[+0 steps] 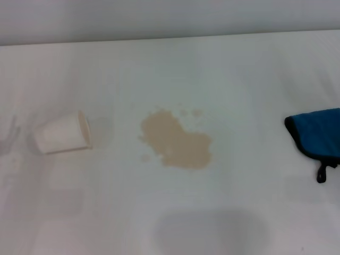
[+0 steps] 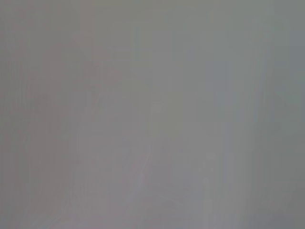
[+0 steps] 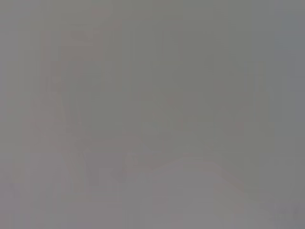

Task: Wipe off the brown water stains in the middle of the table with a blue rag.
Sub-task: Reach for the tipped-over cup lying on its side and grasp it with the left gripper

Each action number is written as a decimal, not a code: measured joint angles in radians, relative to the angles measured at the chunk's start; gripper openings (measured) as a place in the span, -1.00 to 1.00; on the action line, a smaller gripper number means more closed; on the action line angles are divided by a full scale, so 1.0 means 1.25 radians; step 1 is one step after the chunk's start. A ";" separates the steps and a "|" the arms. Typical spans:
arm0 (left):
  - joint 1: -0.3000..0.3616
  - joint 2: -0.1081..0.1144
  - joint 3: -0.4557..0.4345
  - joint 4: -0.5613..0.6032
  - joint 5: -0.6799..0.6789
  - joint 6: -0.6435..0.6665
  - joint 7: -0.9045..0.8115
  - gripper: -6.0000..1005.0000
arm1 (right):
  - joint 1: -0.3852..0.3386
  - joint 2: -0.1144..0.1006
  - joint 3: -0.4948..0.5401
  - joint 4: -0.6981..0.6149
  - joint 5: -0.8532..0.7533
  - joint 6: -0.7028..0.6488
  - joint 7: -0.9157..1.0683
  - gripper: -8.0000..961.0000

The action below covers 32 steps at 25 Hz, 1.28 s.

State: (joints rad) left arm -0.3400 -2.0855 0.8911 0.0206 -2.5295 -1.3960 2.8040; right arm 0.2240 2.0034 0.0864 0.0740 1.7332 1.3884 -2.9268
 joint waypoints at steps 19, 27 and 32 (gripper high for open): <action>-0.006 -0.001 0.000 -0.008 0.000 -0.006 -0.001 0.74 | 0.000 0.000 0.002 0.000 0.001 -0.005 0.000 0.79; -0.005 0.009 0.021 0.010 0.058 -0.007 -0.047 0.74 | -0.001 0.000 0.002 0.000 0.001 -0.007 0.000 0.79; 0.021 0.017 0.022 0.143 0.209 0.040 -0.175 0.74 | -0.001 0.000 0.002 -0.002 0.002 -0.008 0.000 0.79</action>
State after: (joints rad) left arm -0.3141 -2.0647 0.9191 0.1992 -2.2688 -1.3456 2.5847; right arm 0.2224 2.0034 0.0890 0.0719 1.7351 1.3786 -2.9268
